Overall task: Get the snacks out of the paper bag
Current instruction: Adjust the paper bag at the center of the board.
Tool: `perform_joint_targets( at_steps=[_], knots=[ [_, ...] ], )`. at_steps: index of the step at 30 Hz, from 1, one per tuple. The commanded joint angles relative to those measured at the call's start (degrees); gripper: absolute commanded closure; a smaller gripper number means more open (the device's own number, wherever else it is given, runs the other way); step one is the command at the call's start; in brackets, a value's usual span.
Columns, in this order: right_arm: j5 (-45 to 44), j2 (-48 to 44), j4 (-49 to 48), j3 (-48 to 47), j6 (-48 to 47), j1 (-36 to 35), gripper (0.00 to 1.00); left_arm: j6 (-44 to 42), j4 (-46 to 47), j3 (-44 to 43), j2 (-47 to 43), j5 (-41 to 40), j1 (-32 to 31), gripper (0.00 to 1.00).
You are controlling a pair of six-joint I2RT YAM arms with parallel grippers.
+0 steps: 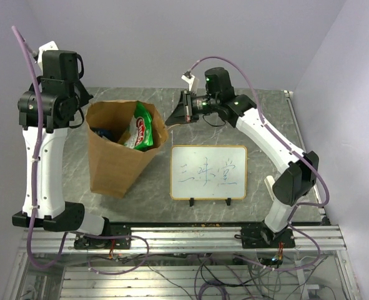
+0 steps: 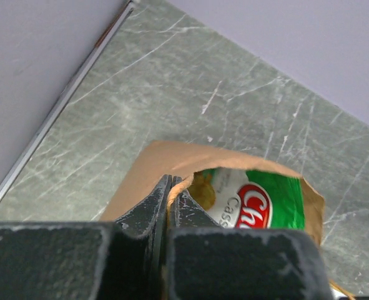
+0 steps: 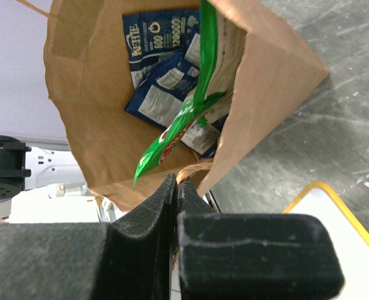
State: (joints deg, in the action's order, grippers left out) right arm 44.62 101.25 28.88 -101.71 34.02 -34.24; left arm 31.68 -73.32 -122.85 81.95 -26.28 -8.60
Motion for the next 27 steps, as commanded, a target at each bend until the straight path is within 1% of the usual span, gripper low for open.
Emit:
perform_joint_targets(
  at_steps=[1, 5, 8, 10, 12, 15, 19, 22, 24, 27],
  knots=[
    [-0.76, 3.28, 1.06, -4.15, 0.95, -2.36, 1.0, -4.34, 12.35, -1.73, -0.69, 6.52, 0.87, 0.93],
    [-2.44, 4.17, 2.42, -3.01, 0.96, -2.2, 1.0, -2.66, 13.43, 5.99, -3.4, 11.03, 0.87, 0.93],
    [-4.18, 3.48, 4.54, -0.4, -0.48, -1.41, 1.0, -1.36, 13.85, 13.31, -5.86, 18.67, 0.87, 0.93],
    [-5.3, 2.64, 6.53, 1.47, -1.62, -0.62, 1.0, -0.7, 13.58, 16.52, -6.72, 23.75, 0.87, 0.93],
    [-7.13, 1.49, 8.65, 3.04, -3.56, 0.05, 1.0, 0.09, 12.55, 18.11, -7.36, 26.78, 0.87, 0.93],
    [-11.3, 0.24, 12.45, 4.25, -6.79, 0.81, 1.0, 1.22, 13.47, 19.83, -8.56, 31.12, 0.87, 0.93],
    [-16.01, 0.5, 18.19, 1.47, -10.74, 1.58, 0.98, 2.47, 14.25, 18.6, -7.96, 35.57, 0.87, 0.93],
    [-20.15, 2.09, 22.99, -4.25, -13.02, 1.9, 0.92, 3.52, 14.51, 18.0, -7.15, 38.06, 0.82, 0.93],
    [-23.63, 3.2, 26.0, -8.55, -13.96, 2.05, 0.8, 4.0, 14.49, 18.35, -6.99, 38.16, 0.87, 0.93],
    [-27.05, 4.21, 27.57, -12.96, -14.67, 2.24, 0.63, 4.49, 15.17, 19.66, -7.15, 38.37, 0.87, 0.93]
  ],
)
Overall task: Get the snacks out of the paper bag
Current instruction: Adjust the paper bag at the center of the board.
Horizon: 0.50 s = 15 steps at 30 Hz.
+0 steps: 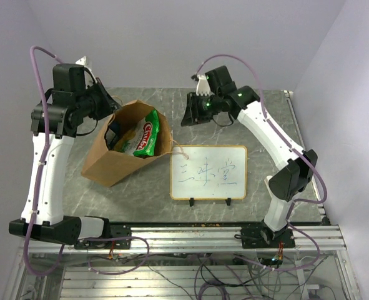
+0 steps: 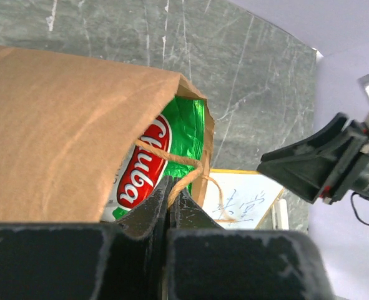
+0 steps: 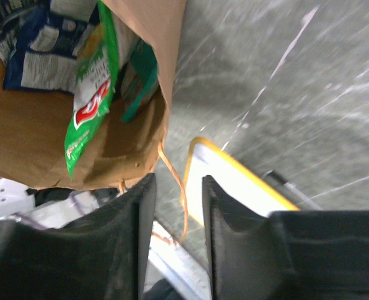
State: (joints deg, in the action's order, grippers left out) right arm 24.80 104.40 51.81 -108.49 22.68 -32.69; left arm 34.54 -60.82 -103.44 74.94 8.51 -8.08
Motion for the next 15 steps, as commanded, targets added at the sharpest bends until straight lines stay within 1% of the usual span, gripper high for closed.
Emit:
perform_joint_targets(
  at_steps=[1, 3, 4, 5, 7, 9, 10, 13, 15],
  knots=[
    [-7.77, 1.56, 5.09, -7.94, -3.22, 0.73, 0.56, 1.93, 2.15, 0.21, 0.02, 3.58, 0.39, 0.93],
    [-8.67, 2.83, 6.66, -11.67, -2.58, 0.67, 0.43, 2.25, 1.27, -0.68, 0.85, 4.56, 0.34, 0.93],
    [-8.7, 3.31, 7.46, -13.21, -2.18, 0.69, 0.38, 2.26, 1.28, -0.93, 1.17, 5.55, 0.34, 0.93],
    [-7.38, 3.5, 7.12, -13.84, -1.64, 0.65, 0.36, 2.46, 1.37, -0.89, 1.42, 6.26, 0.39, 0.93],
    [-3.27, 3.28, 4.18, -12.47, 1.04, 0.06, 0.35, 3.32, 1.87, -0.45, 1.42, 6.92, 0.41, 0.93],
    [-0.32, 2.63, 0.48, -9.58, 5.31, -1.86, 0.35, 4.26, 1.95, -0.35, 1.5, 7.51, 0.38, 0.93],
    [2.24, 2.25, -1.66, -7.85, 8.92, -3.51, 0.35, 4.79, 2.01, -0.33, 1.6, 7.94, 0.42, 0.93],
    [6.64, 0.83, -10.09, 0.62, 18.67, -6.31, 0.37, 5.93, 3.21, 1.2, 1.17, 9.84, 0.43, 0.93],
    [7.66, 0.12, -14.53, 4.69, 22.62, -7.24, 0.38, 6.57, 3.83, 2.51, 0.86, 10.26, 0.43, 0.93]
  ],
)
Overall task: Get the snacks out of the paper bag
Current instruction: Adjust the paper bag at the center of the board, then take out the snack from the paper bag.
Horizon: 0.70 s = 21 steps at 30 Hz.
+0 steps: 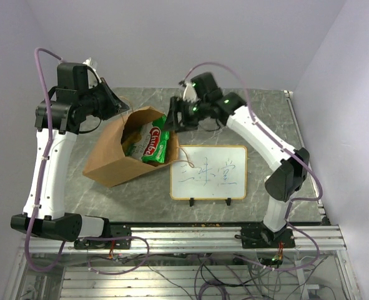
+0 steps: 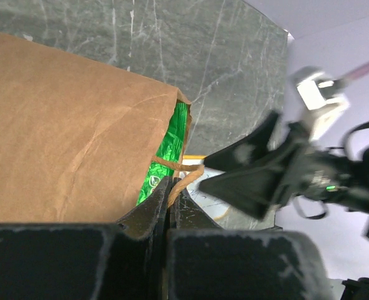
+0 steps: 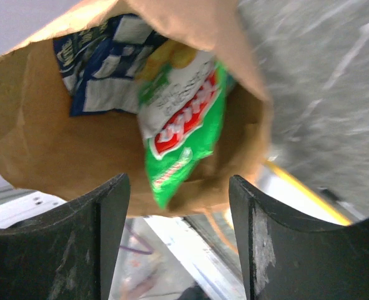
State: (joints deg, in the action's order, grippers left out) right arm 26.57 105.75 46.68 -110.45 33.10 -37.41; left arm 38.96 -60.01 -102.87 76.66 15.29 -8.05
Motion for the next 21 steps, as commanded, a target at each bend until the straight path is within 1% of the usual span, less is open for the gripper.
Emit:
perform_joint_targets(
  at_steps=[1, 5, 9, 14, 16, 18, 21],
  knots=[
    [5.25, -1.62, -10.65, 8.31, 13.82, -2.71, 0.38, 2.36, 3.34, 2.5, -0.97, 3.59, 0.39, 0.93],
    [2.9, -3.05, -15.96, 16.1, 20.37, -2.99, 0.39, 2.13, 3.17, 2.32, -0.46, 4.02, 0.49, 0.93],
    [2.54, -2.43, -19.84, 18.58, 23.91, -4.69, 0.41, 1.87, 2.5, 1.34, -0.01, 4.4, 0.71, 0.93],
    [-0.89, 0.76, -22.06, 17.38, 28.45, -7.66, 0.45, 1.16, 1.6, 0.61, 0.02, 6.3, 1.3, 0.93],
    [-3.78, 2.77, -19.92, 13.93, 28.87, -8.86, 0.48, 0.31, 0.42, -0.44, 0.16, 6.46, 1.52, 0.93],
    [-8.04, 4.35, -16.92, 10.94, 29.11, -10.13, 0.5, 0.12, 0.06, 0.31, -0.41, 6.43, 1.61, 0.93],
    [-14.75, 5.07, -13.54, 10.5, 32.03, -11.86, 0.52, 0.81, 1.3, 3.16, -2.33, 6.73, 1.72, 0.93]
  ],
)
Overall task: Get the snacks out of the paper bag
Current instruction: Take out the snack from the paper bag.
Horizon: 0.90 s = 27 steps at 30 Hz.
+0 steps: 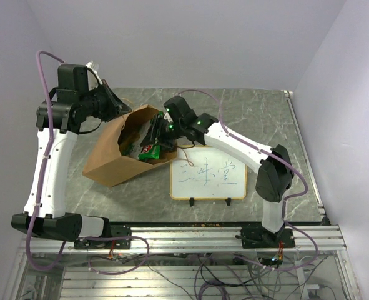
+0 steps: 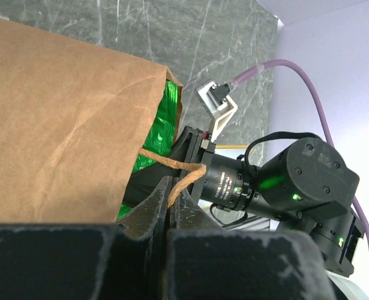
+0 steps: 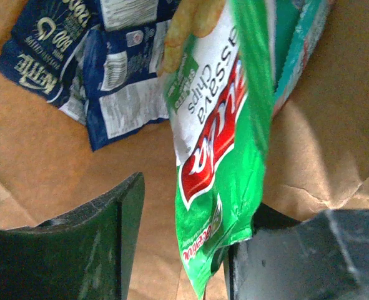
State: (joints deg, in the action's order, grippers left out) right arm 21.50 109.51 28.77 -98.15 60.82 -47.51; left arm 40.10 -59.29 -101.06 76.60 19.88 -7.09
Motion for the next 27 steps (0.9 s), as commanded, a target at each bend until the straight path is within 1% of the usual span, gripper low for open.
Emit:
perform_joint_targets(
  at_steps=[1, 3, 4, 5, 8, 10, 13, 14, 20, 23, 27],
  knots=[
    [-11.59, 1.38, 5.8, -1.35, 5.71, -2.11, 0.53, 0.04, 1.48, 2.46, -3.05, 2.36, 0.76, 0.93],
    [-13.83, 1.05, 7.16, 0.38, 8.2, -2.35, 0.53, 1.11, 3.1, 4.12, -4.4, 3.04, 0.76, 0.93],
    [-14.01, 0.76, 5.82, 1.69, 8.74, -2.33, 0.53, 1.8, 4.0, 4.67, -4.92, 3.49, 0.76, 0.93],
    [-14.02, 0.29, 3.91, 2.75, 9.09, -2.38, 0.56, 2.1, 4.45, 4.94, -5.22, 3.83, 0.76, 0.93],
    [-13.39, -0.03, 0.79, 3.04, 8.96, -2.47, 0.75, 1.6, 3.47, 4.42, -4.92, 3.79, 0.85, 0.93],
    [-13.76, 0.4, 1.81, 0.52, 7.38, -2.94, 0.82, 0.4, 1.8, 3.56, -4.2, 2.31, 0.9, 0.93],
    [-15.05, 0.39, 4.55, -3.5, 4.01, -3.49, 0.99, 0.07, 0.42, 3.03, -3.62, 0.01, 1.18, 0.93],
    [-14.89, 0.08, 5.15, -4.47, 3.09, -3.54, 1.0, 0.09, 0.1, 2.86, -3.52, -0.68, 1.24, 0.93],
    [-12.18, -2.03, 8.17, -10.83, -3.9, -3.73, 1.0, -0.55, -1.11, 1.82, -4.26, -4.93, 1.89, 0.93],
    [-8.84, -3.98, 5.92, -11.36, -6.82, -3.7, 1.0, -1.3, -1.45, 1.41, -4.51, -6.28, 2.08, 0.93],
    [-7.73, -6.94, 4.7, -11.95, -9.7, -3.6, 1.0, -2.05, -1.8, 0.51, -4.7, -9.15, 2.32, 0.93]
  ],
)
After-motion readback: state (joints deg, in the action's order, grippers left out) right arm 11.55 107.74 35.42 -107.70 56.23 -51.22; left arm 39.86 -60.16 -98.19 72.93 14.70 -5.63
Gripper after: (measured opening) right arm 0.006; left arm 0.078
